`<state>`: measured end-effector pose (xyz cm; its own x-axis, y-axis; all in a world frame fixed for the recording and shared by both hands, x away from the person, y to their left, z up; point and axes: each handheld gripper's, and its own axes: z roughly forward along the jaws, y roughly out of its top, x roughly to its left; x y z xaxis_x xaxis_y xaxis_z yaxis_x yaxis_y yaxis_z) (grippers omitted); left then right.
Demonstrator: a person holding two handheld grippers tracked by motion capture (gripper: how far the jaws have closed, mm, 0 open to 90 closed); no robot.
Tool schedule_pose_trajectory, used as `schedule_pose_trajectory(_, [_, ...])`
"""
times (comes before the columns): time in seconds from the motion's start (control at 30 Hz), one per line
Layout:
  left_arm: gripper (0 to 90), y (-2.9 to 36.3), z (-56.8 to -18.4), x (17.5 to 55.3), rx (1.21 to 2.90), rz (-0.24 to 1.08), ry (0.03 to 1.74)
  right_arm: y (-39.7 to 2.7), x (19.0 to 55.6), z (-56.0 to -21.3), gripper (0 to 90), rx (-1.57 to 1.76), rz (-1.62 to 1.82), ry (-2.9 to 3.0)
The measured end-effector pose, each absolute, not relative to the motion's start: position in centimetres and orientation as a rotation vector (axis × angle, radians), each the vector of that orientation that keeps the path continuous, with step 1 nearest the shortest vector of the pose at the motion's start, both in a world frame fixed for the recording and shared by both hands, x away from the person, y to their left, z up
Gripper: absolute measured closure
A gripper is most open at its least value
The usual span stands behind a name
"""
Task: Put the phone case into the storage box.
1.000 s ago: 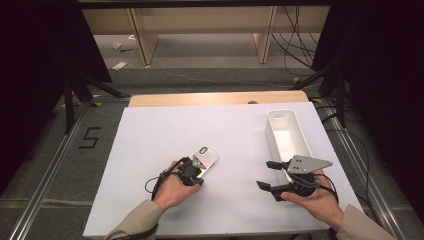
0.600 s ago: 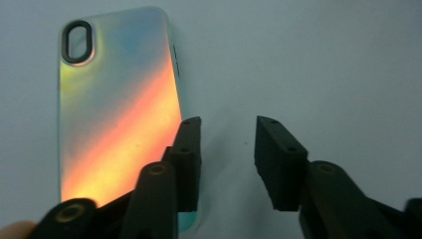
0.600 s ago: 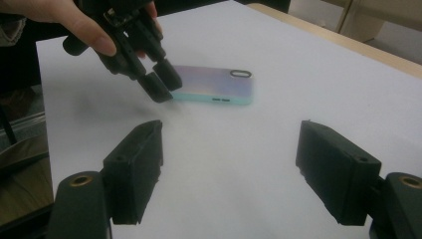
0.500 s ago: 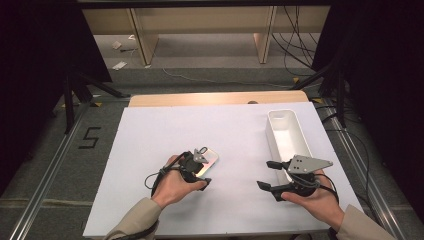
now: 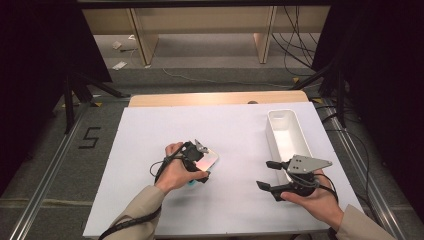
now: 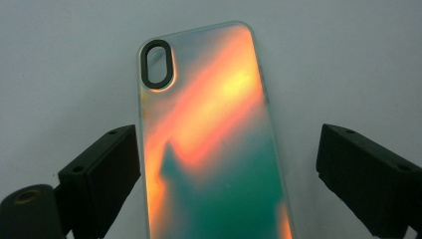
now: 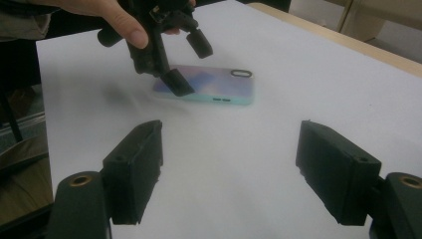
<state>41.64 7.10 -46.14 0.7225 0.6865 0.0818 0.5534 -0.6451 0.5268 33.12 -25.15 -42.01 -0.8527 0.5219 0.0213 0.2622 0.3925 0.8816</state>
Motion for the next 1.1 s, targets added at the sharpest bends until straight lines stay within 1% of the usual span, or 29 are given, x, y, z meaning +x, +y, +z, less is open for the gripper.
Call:
schedule_pose_trajectory(0.6, [9.8,7.5,-46.8,42.4,2.498,0.335,0.962,-25.1,33.1,-42.0,27.5,0.685,1.445,2.391])
schedule_pose_trajectory(0.8, [10.0,7.4,-46.5,42.6,2.533,0.317,0.941,-25.1,33.1,-42.0,27.5,0.682,1.445,2.390])
schedule_pose_trajectory(1.1, [10.8,7.5,-46.6,42.9,2.564,0.319,0.951,-25.1,33.1,-42.0,27.5,0.683,1.444,2.390])
